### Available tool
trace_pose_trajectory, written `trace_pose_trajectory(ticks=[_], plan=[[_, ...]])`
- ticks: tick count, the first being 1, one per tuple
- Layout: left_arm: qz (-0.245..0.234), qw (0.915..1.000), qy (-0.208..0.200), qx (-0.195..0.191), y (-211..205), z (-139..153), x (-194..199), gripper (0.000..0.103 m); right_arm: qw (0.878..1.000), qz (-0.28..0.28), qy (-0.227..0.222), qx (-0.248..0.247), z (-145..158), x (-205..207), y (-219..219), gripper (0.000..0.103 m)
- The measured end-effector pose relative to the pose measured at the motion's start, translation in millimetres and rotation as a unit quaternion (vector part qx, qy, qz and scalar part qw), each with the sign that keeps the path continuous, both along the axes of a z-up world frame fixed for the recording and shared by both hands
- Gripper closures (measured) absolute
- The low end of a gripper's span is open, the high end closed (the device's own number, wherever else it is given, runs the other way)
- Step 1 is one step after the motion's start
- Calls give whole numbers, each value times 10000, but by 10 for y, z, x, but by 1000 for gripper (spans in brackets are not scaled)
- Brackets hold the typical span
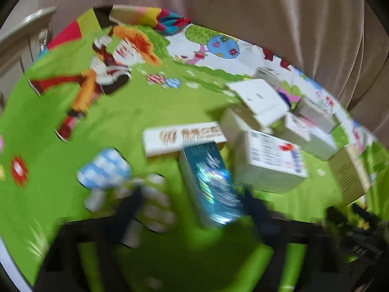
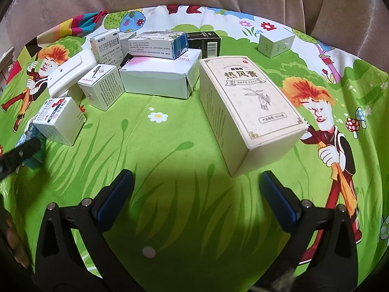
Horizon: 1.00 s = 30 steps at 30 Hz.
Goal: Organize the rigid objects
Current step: 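Grasp the teal box with the left tool while the right tool grasps the white red-printed box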
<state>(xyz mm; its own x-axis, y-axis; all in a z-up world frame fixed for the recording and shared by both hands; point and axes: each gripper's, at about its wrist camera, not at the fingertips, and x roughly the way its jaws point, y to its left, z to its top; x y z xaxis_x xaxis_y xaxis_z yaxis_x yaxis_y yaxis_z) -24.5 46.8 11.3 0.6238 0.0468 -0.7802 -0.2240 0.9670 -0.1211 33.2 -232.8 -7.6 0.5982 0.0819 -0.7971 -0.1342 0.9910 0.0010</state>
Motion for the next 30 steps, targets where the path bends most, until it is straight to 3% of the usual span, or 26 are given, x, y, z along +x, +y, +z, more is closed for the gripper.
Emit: trace_pose_trajectory(ticks=[1, 3, 8, 12, 18, 23, 26, 28, 29, 30], plan=[[-83, 9999, 24, 74, 76, 1, -11, 69, 10000, -6, -1, 0, -1, 10, 4, 0], [-409, 9987, 33, -295, 237, 15, -28, 69, 10000, -17, 0, -5, 3, -13, 9, 0], [-184, 9934, -21, -1134, 630, 3, -148, 68, 10000, -46, 51, -28, 17, -66, 52, 0], [-378, 9948, 26, -945, 609, 12, -117, 68, 9939, 1101, 77, -47, 33, -187, 365, 0], [-270, 9964, 92, -802, 621, 23, 18, 61, 9618, 2732, 125, -114, 43, -52, 1038, 0], [-266, 9976, 191, -606, 625, 29, 111, 52, 9386, 3443, 160, -152, 35, 309, 1508, 0], [-352, 9986, 228, -315, 550, 19, 167, 42, 9283, 3710, 167, -200, 26, 397, 1710, 0], [-384, 9989, 252, 55, 460, -5, 198, 38, 9270, 3743, 168, -170, 55, 400, 1689, 7], [-378, 9988, 230, 216, 423, -19, 188, 40, 9276, 3732, 95, -120, 90, 336, 1637, 28], [-338, 9982, 198, 451, 390, -32, 162, 55, 9300, 3673, 50, -75, 130, 256, 1573, 57]])
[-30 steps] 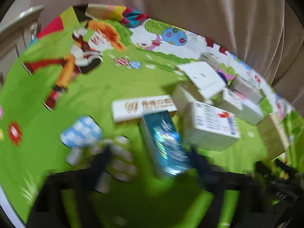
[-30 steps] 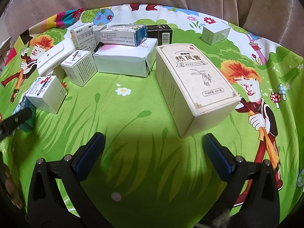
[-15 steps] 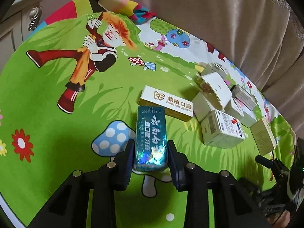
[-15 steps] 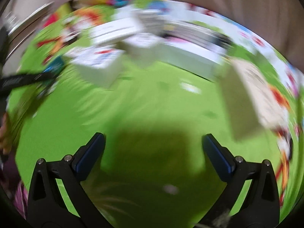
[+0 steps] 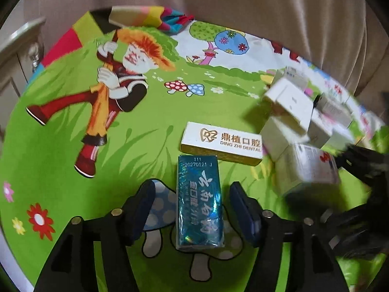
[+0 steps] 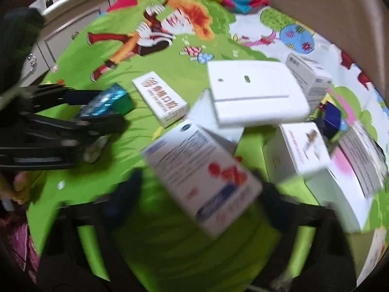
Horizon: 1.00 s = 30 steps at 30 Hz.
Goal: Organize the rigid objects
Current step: 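Grasp the teal box with the left tool while the right tool grasps the white red-printed box, then carry both boxes to the purple-rimmed storage box and open both tools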
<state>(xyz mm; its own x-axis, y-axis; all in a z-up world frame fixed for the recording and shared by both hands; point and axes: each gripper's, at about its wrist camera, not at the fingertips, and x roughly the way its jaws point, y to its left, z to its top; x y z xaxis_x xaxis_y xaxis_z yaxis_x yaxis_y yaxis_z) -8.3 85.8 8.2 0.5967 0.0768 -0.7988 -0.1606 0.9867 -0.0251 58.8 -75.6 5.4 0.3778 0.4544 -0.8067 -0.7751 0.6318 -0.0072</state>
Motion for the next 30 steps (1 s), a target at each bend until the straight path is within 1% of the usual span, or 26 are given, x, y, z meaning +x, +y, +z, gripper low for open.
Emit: trace_pose_trajectory(ticks=[1, 3, 4, 7, 9, 12, 14, 16, 17, 18, 19, 20, 21, 22, 23, 24, 25, 26, 27, 28, 30], plan=[[-99, 9998, -142, 123, -36, -5, -53, 69, 9999, -142, -13, -27, 31, -98, -95, 59], [-166, 9997, -161, 52, -47, 2, -115, 69, 9991, -300, -272, -133, 43, -321, -173, 59], [-243, 9996, -176, 5, -56, 1, -171, 69, 9989, -369, -266, -121, 24, -521, -282, 59], [-407, 9990, -189, -45, -147, 10, -321, 69, 9972, -694, -289, -51, -11, -881, -541, 59], [-549, 9983, -172, -28, -266, 11, -445, 69, 9945, -1013, -260, 31, -14, -1043, -697, 59], [-794, 9967, -172, 51, -496, 12, -629, 69, 9906, -1337, -238, 152, -8, -1160, -874, 59], [-886, 9958, -211, 6, -620, 54, -710, 69, 9865, -1589, -214, 333, 16, -1206, -967, 59], [-870, 9954, -398, 87, -706, 174, -764, 69, 9800, -1854, -477, 548, 136, -1295, -1095, 59], [-886, 9934, -708, 184, -774, 342, -811, 69, 9754, -1995, -630, 699, 223, -1333, -1164, 59], [-919, 9909, -958, 203, -818, 472, -871, 69, 9674, -2129, -906, 1031, 383, -1413, -1267, 59], [-946, 9869, -1288, 236, -870, 652, -937, 69, 9598, -2208, -1187, 1262, 510, -1500, -1341, 59], [-939, 9805, -1695, 311, -929, 881, -1023, 69, 9495, -2338, -1540, 1414, 655, -1597, -1403, 59], [-947, 9733, -2060, 352, -973, 1078, -1105, 69, 9364, -2458, -1950, 1569, 823, -1715, -1454, 59], [-983, 9613, -2549, 361, -1031, 1332, -1234, 69, 9156, -2561, -2500, 1833, 1022, -1896, -1528, 59], [-991, 9534, -2822, 398, -1068, 1487, -1304, 69, 8939, -2648, -2981, 2046, 1175, -2062, -1582, 59], [-981, 9440, -3116, 459, -1115, 1649, -1395, 69, 8646, -2792, -3564, 2180, 1369, -2276, -1626, 59], [-983, 9340, -3399, 485, -1157, 1791, -1494, 69, 8439, -2904, -3927, 2220, 1505, -2410, -1638, 59], [-982, 9230, -3687, 498, -1193, 1932, -1611, 69, 8283, -2933, -4186, 2294, 1616, -2532, -1653, 59], [-972, 9145, -3891, 527, -1219, 2035, -1707, 69, 8200, -2939, -4322, 2331, 1692, -2600, -1651, 59], [-982, 9062, -4075, 561, -1250, 2128, -1800, 69, 8084, -2950, -4522, 2343, 1798, -2708, -1651, 59], [-1027, 8919, -4354, 670, -1306, 2291, -1964, 69, 7953, -2884, -4798, 2326, 1957, -2874, -1635, 59]])
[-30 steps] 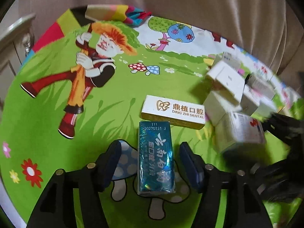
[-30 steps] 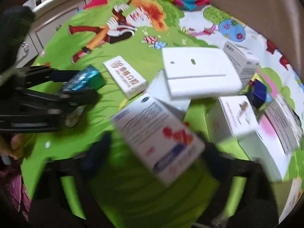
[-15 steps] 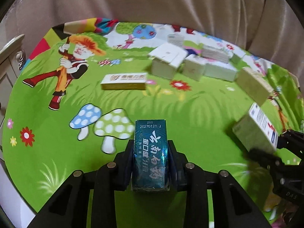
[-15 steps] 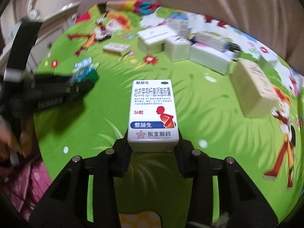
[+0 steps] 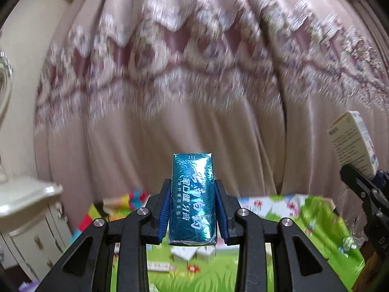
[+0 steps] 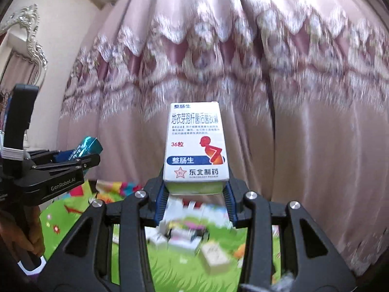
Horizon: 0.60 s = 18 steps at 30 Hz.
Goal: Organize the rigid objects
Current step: 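Carry both boxes to the purple-rimmed storage box and open both tools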
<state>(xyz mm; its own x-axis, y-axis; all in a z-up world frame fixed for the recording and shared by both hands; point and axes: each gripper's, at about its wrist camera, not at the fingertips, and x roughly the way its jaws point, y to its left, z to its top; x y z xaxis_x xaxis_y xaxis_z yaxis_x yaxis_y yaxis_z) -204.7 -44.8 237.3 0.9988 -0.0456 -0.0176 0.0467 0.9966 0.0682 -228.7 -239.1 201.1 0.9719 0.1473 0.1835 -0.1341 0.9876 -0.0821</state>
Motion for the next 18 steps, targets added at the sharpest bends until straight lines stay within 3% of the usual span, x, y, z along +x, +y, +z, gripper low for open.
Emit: trace_pose_trajectory(ticks=[6, 15, 18], plan=[[-9, 9997, -236, 89, -11, 187, -286, 69, 9999, 102, -97, -28, 146, -199, 24, 59], [292, 9995, -28, 67, 264, 108, -470, 69, 9990, 447, 49, 5, 180, -244, 127, 59], [398, 9988, 284, 57, 419, 20, -500, 69, 9972, 723, 117, -146, 182, -291, 275, 59]])
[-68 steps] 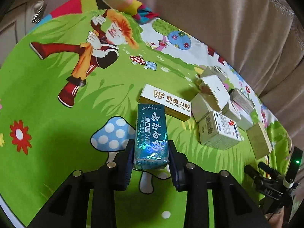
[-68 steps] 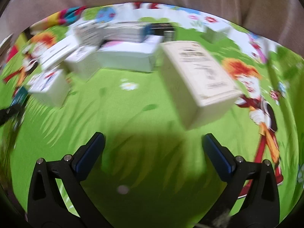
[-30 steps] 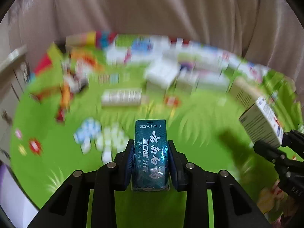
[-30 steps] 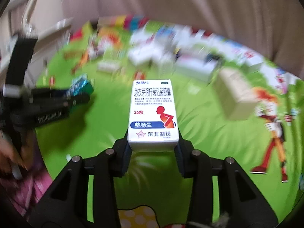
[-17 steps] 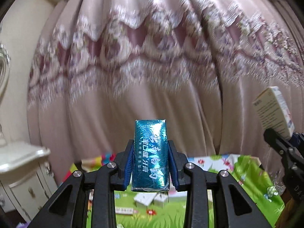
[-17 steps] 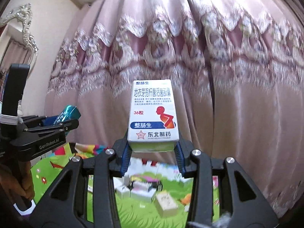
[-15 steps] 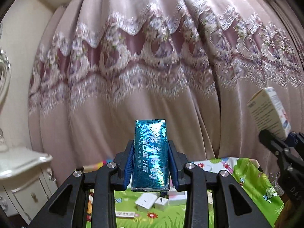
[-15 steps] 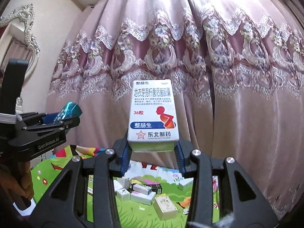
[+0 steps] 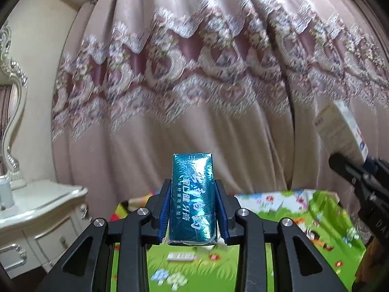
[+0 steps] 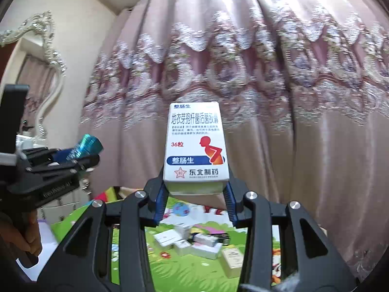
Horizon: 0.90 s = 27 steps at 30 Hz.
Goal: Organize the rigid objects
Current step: 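Carry both boxes to the purple-rimmed storage box and open both tools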
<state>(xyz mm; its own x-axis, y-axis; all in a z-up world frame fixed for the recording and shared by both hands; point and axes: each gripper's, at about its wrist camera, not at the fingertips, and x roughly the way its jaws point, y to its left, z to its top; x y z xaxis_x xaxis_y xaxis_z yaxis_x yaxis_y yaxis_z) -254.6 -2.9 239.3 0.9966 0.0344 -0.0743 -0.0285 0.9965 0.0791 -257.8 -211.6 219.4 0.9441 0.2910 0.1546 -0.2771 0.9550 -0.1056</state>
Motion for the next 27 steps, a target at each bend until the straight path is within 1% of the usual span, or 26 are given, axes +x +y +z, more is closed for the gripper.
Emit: trace_pose_trajectory(ticks=[2, 5, 8, 13, 17, 18, 21, 24, 27], plan=[[111, 9995, 300, -44, 147, -116, -29, 69, 9995, 271, 101, -145, -18, -20, 135, 59], [363, 9974, 612, -78, 371, -284, -89, 69, 9964, 709, 314, -351, -63, -30, 364, 59], [697, 9932, 910, -217, 679, -450, -173, 69, 9907, 1114, 493, -603, -150, -54, 642, 59], [1209, 9841, 1223, -437, 1120, -679, -335, 69, 9762, 1808, 764, -926, -277, -90, 1057, 59], [1596, 9738, 1496, -623, 1443, -905, -473, 69, 9617, 2279, 1031, -1116, -376, -84, 1336, 58], [1686, 9710, 1562, -659, 1510, -967, -513, 69, 9565, 2414, 1144, -1172, -408, -70, 1419, 58], [1940, 9613, 1782, -802, 1710, -1169, -635, 69, 9460, 2652, 1319, -1318, -483, -52, 1593, 58], [2179, 9500, 2026, -944, 1892, -1358, -729, 69, 9289, 2926, 1561, -1648, -597, -20, 1859, 58], [2381, 9360, 2343, -1110, 2074, -1571, -784, 69, 9067, 3175, 1894, -2032, -767, 17, 2143, 58]])
